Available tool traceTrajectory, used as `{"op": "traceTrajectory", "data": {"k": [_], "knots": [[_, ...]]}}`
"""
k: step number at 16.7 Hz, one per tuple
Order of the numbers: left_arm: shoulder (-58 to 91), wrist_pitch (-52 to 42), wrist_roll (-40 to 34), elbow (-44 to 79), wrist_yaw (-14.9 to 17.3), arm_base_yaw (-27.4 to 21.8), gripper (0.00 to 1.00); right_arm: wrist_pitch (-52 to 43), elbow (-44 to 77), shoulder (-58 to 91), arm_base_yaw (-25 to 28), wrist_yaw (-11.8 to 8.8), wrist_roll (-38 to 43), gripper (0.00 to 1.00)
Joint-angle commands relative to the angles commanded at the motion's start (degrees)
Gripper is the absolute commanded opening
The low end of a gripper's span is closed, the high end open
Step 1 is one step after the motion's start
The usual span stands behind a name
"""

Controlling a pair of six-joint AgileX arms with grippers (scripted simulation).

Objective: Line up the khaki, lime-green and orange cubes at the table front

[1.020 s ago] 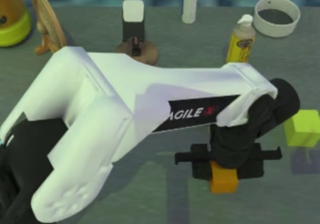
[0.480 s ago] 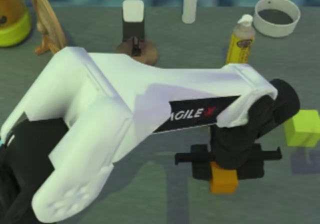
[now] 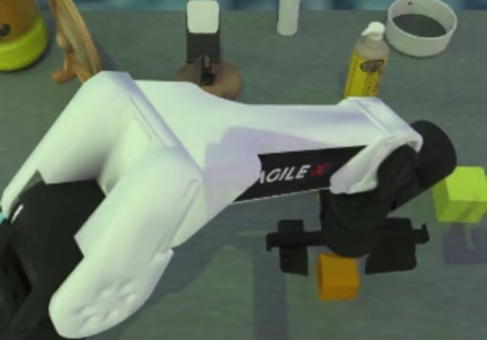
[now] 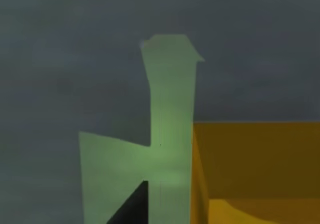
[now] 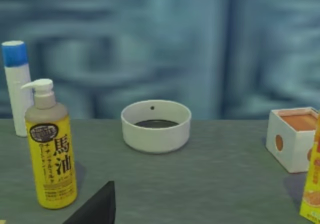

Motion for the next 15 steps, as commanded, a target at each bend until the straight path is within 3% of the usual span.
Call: {"op": "traceTrajectory", "data": {"k": [9, 15], "knots": [[-0.05, -0.21, 0.01, 0.20, -0.01, 0.07, 1.00, 0.00, 0.00, 0.00, 0.00, 0.00, 0.00, 1.00], [-2.54, -11.00, -0.35, 7.87, -0.07, 0.67, 1.00, 0.00, 0.00, 0.00, 0.00, 0.00, 0.00, 1.00]]}}
